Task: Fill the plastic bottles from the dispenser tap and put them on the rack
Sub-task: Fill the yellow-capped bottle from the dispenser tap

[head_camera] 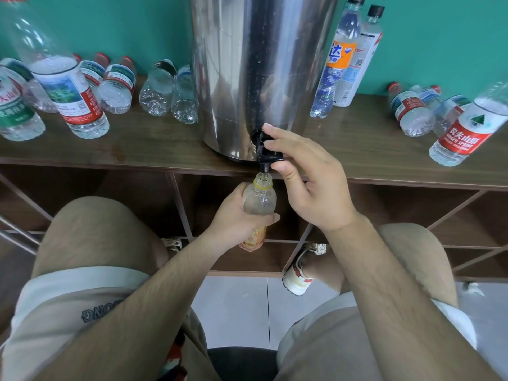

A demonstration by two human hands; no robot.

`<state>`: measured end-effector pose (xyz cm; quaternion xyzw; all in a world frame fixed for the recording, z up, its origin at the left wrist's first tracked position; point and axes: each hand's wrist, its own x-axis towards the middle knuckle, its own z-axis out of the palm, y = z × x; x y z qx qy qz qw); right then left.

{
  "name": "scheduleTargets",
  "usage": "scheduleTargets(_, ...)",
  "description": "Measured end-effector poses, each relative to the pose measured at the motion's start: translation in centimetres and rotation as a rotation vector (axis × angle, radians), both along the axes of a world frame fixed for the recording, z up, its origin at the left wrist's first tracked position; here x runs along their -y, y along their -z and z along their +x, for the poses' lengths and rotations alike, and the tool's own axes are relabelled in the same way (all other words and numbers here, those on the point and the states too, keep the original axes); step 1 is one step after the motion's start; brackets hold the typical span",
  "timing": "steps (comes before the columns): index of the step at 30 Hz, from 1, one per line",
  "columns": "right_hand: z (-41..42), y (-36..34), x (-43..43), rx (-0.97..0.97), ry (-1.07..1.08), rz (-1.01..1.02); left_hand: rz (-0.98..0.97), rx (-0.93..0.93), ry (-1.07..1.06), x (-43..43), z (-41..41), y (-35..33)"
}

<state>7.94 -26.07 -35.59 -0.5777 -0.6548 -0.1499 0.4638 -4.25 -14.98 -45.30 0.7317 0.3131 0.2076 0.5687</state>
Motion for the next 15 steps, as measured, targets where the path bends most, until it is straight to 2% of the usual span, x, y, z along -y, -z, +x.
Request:
scheduleTargets(6,-0.1,-2.4,-2.1,-0.139,0.159,-0.027,-0.061,0.028,0.002,-0.1,0.1,0.3)
scheduleTargets(9,0.1,-2.3,-2.3,-0.203,0.107,-0.042,-0.041,0.025,0.014,-0.1,0.0,0.1)
scheduleTargets(11,0.3,-1.5,-1.3,-0.313,0.088,-0.008,-0.038,0.027,0.007,-0.1,0.0,0.0)
scheduleTargets(13,1.5,-0.6,-0.3,-0.393,0.205,0.001,-0.032,0.020,0.005,-0.1,0.1,0.0)
scheduleTargets(15,3.6,0.3,0.4,-0.400,0.407,-0.113,-0.029,0.019,0.009,0.0,0.0,0.0)
